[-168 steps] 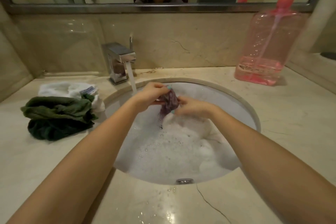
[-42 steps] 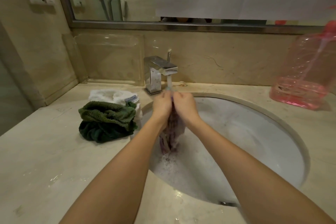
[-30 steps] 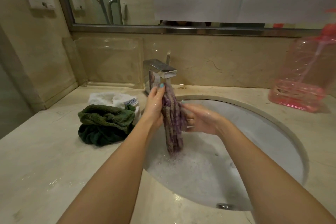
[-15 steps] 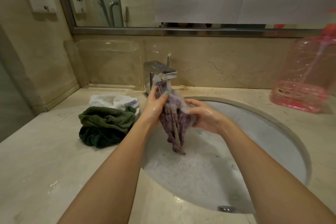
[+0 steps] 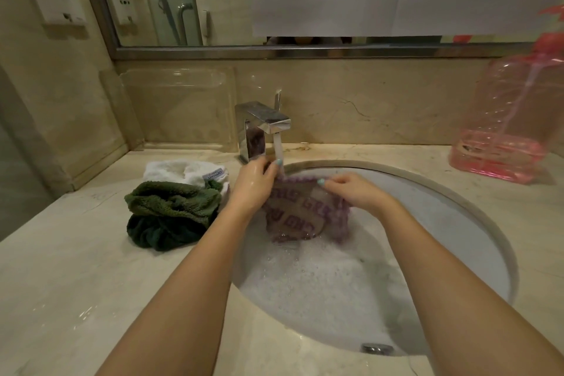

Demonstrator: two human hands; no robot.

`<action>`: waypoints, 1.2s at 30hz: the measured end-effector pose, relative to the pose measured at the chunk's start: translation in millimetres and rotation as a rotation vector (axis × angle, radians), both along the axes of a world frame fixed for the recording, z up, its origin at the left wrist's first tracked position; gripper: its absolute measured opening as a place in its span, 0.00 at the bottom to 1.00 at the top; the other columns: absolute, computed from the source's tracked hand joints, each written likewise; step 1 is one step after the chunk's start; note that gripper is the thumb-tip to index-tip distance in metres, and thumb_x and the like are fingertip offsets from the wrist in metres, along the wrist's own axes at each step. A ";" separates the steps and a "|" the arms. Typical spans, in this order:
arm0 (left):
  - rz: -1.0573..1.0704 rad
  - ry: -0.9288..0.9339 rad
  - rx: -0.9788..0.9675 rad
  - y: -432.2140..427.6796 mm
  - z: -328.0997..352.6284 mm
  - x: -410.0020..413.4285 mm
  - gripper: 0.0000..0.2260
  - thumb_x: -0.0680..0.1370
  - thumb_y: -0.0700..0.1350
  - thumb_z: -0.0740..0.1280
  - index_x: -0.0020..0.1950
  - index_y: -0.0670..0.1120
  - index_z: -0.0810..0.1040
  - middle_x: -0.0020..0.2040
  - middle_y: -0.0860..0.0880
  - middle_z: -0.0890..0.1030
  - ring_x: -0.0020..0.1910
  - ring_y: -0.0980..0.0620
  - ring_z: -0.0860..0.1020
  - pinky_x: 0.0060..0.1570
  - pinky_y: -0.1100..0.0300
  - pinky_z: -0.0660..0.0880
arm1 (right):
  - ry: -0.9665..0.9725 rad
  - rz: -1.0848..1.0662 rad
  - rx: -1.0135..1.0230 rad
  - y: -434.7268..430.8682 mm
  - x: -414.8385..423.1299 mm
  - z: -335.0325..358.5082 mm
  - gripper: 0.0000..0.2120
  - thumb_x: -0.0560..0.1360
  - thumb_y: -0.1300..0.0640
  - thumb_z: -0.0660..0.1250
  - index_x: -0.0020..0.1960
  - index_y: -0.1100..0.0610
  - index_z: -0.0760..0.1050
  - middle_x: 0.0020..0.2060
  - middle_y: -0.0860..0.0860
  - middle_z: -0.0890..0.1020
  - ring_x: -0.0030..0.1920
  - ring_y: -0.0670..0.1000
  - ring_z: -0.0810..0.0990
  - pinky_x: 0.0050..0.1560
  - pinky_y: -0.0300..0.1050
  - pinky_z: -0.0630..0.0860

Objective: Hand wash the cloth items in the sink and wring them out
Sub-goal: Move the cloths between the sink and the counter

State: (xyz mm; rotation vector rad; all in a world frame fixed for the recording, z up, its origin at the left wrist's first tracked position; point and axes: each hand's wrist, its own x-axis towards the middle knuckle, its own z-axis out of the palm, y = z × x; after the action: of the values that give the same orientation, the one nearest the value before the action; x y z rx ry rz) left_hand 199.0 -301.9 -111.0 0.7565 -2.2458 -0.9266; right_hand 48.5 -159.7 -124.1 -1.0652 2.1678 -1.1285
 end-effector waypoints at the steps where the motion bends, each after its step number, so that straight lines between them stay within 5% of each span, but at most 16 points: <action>1: -0.050 -0.058 -0.009 1.0 0.9 -0.7 0.16 0.81 0.52 0.63 0.60 0.42 0.77 0.49 0.49 0.78 0.46 0.52 0.76 0.41 0.60 0.71 | -0.081 -0.030 -0.080 -1.3 0.5 2.9 0.13 0.80 0.49 0.62 0.43 0.55 0.79 0.32 0.51 0.79 0.32 0.49 0.77 0.34 0.39 0.74; 4: -0.205 -0.233 0.058 -1.6 -7.5 -2.4 0.10 0.77 0.54 0.69 0.51 0.48 0.78 0.47 0.49 0.80 0.43 0.54 0.78 0.36 0.68 0.75 | -0.253 -0.061 -0.207 -9.5 2.4 6.7 0.13 0.81 0.48 0.62 0.54 0.54 0.80 0.47 0.54 0.85 0.47 0.53 0.84 0.48 0.53 0.81; 6: -0.250 -0.251 0.171 -4.2 -11.8 1.6 0.10 0.79 0.52 0.68 0.55 0.48 0.80 0.51 0.47 0.82 0.44 0.56 0.79 0.39 0.70 0.76 | -0.347 -0.073 -0.268 -13.3 4.7 7.5 0.11 0.80 0.49 0.63 0.54 0.55 0.79 0.46 0.55 0.84 0.46 0.52 0.83 0.45 0.50 0.81; 9: -0.225 -0.048 0.524 -7.1 -10.6 4.7 0.13 0.81 0.54 0.62 0.61 0.49 0.77 0.54 0.46 0.83 0.51 0.48 0.81 0.55 0.50 0.79 | -0.638 -0.054 -0.456 -16.6 6.5 14.1 0.12 0.79 0.56 0.64 0.58 0.63 0.76 0.43 0.57 0.82 0.41 0.52 0.82 0.39 0.44 0.80; 12: -0.185 0.207 0.831 -5.9 -5.4 2.9 0.12 0.84 0.54 0.57 0.61 0.51 0.75 0.51 0.47 0.84 0.51 0.47 0.81 0.47 0.50 0.79 | -0.824 0.066 -0.568 -14.4 4.3 20.0 0.09 0.79 0.64 0.61 0.55 0.67 0.76 0.44 0.60 0.82 0.44 0.53 0.82 0.46 0.45 0.82; 17: -0.142 0.596 1.088 -7.8 0.3 -4.8 0.18 0.85 0.50 0.53 0.72 0.43 0.66 0.64 0.38 0.77 0.59 0.42 0.79 0.52 0.51 0.79 | -0.470 0.016 -0.183 -18.2 10.7 0.0 0.15 0.80 0.60 0.63 0.62 0.67 0.75 0.48 0.60 0.84 0.46 0.55 0.83 0.51 0.49 0.80; 21: -0.073 0.709 1.085 -5.9 3.6 -10.7 0.15 0.86 0.47 0.52 0.70 0.44 0.65 0.67 0.38 0.75 0.63 0.41 0.76 0.62 0.43 0.74 | -0.422 -0.031 -0.121 -35.1 32.7 -4.8 0.22 0.76 0.37 0.64 0.62 0.51 0.75 0.50 0.54 0.85 0.50 0.55 0.84 0.49 0.56 0.81; 24: -0.054 0.740 1.068 5.6 4.9 -17.6 0.11 0.86 0.48 0.52 0.65 0.46 0.66 0.62 0.41 0.76 0.57 0.43 0.78 0.51 0.46 0.77 | -0.677 -0.049 -0.387 -47.2 43.9 5.0 0.22 0.80 0.39 0.56 0.64 0.53 0.74 0.53 0.56 0.84 0.49 0.56 0.84 0.38 0.49 0.82; 26: -0.008 0.718 1.000 13.4 7.3 -20.6 0.09 0.86 0.48 0.52 0.63 0.47 0.67 0.57 0.43 0.77 0.53 0.45 0.79 0.48 0.49 0.78 | -0.760 -0.065 -0.451 -52.1 49.7 8.2 0.23 0.82 0.39 0.51 0.64 0.53 0.73 0.57 0.57 0.82 0.52 0.57 0.83 0.42 0.51 0.81; 31: 0.099 0.178 0.640 2.6 -27.4 -44.1 0.17 0.83 0.54 0.59 0.57 0.42 0.76 0.47 0.45 0.81 0.52 0.44 0.80 0.51 0.55 0.75 | -0.276 -0.158 -0.279 -64.7 80.6 5.0 0.14 0.80 0.45 0.60 0.44 0.52 0.77 0.42 0.56 0.83 0.44 0.56 0.82 0.41 0.45 0.79; 36: 0.122 0.254 0.557 44.2 -4.5 -25.4 0.14 0.82 0.48 0.58 0.44 0.43 0.80 0.40 0.45 0.81 0.40 0.48 0.79 0.40 0.58 0.75 | -0.289 -0.463 -0.361 -68.9 69.3 14.2 0.17 0.80 0.49 0.60 0.39 0.58 0.78 0.40 0.58 0.83 0.45 0.59 0.82 0.50 0.53 0.78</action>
State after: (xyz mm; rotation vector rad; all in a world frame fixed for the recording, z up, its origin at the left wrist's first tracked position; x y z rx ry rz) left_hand 173.6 -257.7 -115.4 0.9371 -1.7112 -1.5187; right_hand 117.7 -228.6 -109.9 -0.4863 2.0721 -1.8110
